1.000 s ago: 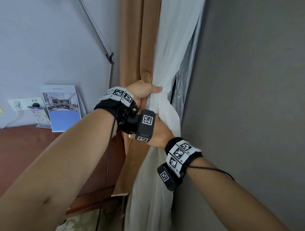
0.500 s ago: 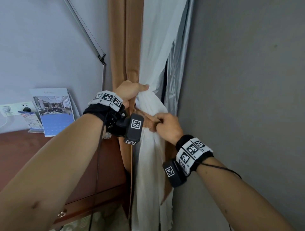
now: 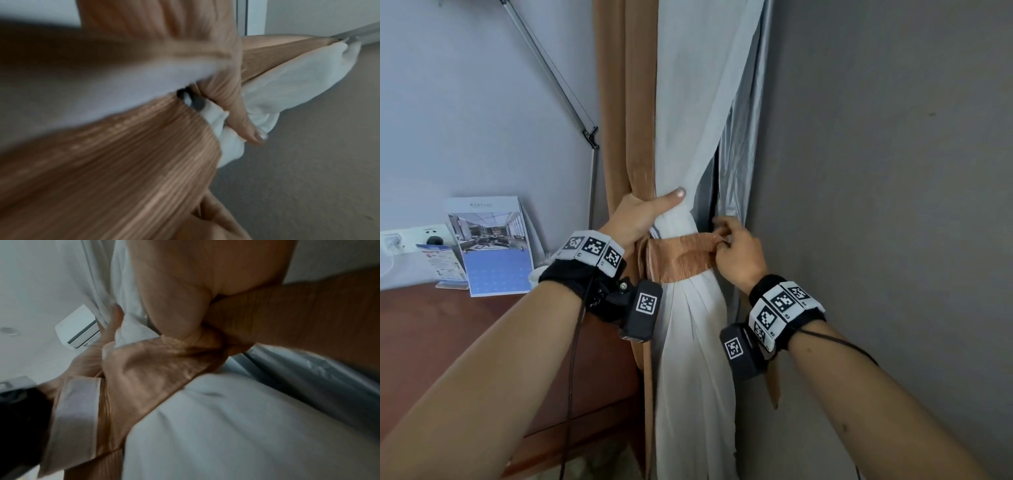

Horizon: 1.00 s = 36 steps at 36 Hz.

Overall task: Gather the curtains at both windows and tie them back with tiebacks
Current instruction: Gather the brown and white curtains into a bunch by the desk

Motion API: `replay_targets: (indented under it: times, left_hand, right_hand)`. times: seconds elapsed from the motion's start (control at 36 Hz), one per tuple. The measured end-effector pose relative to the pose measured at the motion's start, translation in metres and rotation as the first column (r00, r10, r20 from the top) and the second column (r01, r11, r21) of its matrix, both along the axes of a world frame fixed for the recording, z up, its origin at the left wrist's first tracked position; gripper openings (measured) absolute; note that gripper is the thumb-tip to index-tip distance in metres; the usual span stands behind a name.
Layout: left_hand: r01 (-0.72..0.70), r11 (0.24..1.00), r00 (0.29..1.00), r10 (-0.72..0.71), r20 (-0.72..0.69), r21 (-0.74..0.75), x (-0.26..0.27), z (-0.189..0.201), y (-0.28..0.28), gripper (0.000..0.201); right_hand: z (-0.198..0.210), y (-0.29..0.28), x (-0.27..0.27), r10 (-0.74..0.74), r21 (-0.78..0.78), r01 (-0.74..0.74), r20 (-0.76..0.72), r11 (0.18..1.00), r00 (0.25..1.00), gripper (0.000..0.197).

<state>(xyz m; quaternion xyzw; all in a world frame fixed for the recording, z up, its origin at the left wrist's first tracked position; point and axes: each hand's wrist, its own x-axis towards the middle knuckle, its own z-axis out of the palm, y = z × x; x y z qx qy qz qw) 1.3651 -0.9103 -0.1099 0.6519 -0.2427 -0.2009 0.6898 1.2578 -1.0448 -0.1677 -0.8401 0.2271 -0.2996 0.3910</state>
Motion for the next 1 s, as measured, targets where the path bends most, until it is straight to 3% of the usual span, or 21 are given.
replay_targets:
  times: [0.06,0.17,0.25,0.33,0.44,0.58,0.67,0.69,0.78,0.83,0.89,1.0]
  left_hand:
    - [0.052,0.998,0.997,-0.053,0.051,0.035,-0.004,0.001,0.004,0.025]
    - [0.124,0.979,0.977,-0.149,0.154,0.164,-0.007,0.006,0.006,0.044]
    - [-0.037,0.981,0.976,-0.007,0.218,0.193,-0.001,0.007,0.008,0.032]
    - [-0.180,0.966,0.953,0.124,0.277,0.186,0.009,0.004,0.012,0.025]
    - [-0.245,0.939,0.942,0.172,0.288,0.241,0.017,0.006,0.016,0.022]
    - [-0.204,0.943,0.968,0.154,0.198,0.262,0.024,0.008,0.027,0.024]
    - [-0.226,0.940,0.964,0.178,0.196,0.255,0.025,0.008,0.030,0.014]
    - [-0.227,0.940,0.964,0.180,0.197,0.254,0.024,0.009,0.031,0.018]
    - [-0.208,0.949,0.968,0.164,0.192,0.237,0.021,0.008,0.030,0.037]
    - [-0.187,0.958,0.973,0.150,0.175,0.219,0.020,0.008,0.028,0.033]
    - [-0.170,0.963,0.978,0.140,0.151,0.209,0.020,0.007,0.025,0.028]
    - [-0.132,0.973,0.987,0.111,0.118,0.191,0.021,0.004,0.024,0.026]
  right_hand:
    - [0.002,0.009,0.004,0.157,0.043,-0.155,-0.029,0.987,0.987,0.054]
    - [0.001,0.027,0.018,0.313,0.037,-0.311,-0.110,0.950,0.943,0.036]
    - [-0.001,0.029,0.025,0.350,0.042,-0.348,-0.058,0.937,0.935,0.032]
    - [-0.002,0.029,0.030,0.368,0.027,-0.367,-0.029,0.930,0.930,0.045]
    - [-0.003,0.034,0.037,0.363,0.036,-0.363,0.011,0.931,0.932,0.051]
    - [-0.003,0.031,0.042,0.299,0.121,-0.304,0.055,0.945,0.953,0.044]
    - [-0.004,0.018,0.037,0.122,0.128,-0.112,-0.073,0.985,0.990,0.032]
    - [-0.006,0.013,0.034,0.068,0.101,-0.054,-0.148,0.993,0.987,0.030]
    - [-0.008,-0.004,0.025,-0.044,0.022,0.056,-0.372,0.998,0.927,0.028]
    - [-0.008,-0.015,0.023,-0.076,0.008,0.089,-0.441,0.996,0.894,0.030]
    - [-0.005,-0.025,0.024,-0.013,0.083,0.051,-0.412,0.995,0.911,0.038]
    - [0.028,-0.027,0.033,0.086,0.293,-0.028,-0.190,0.956,0.978,0.051]
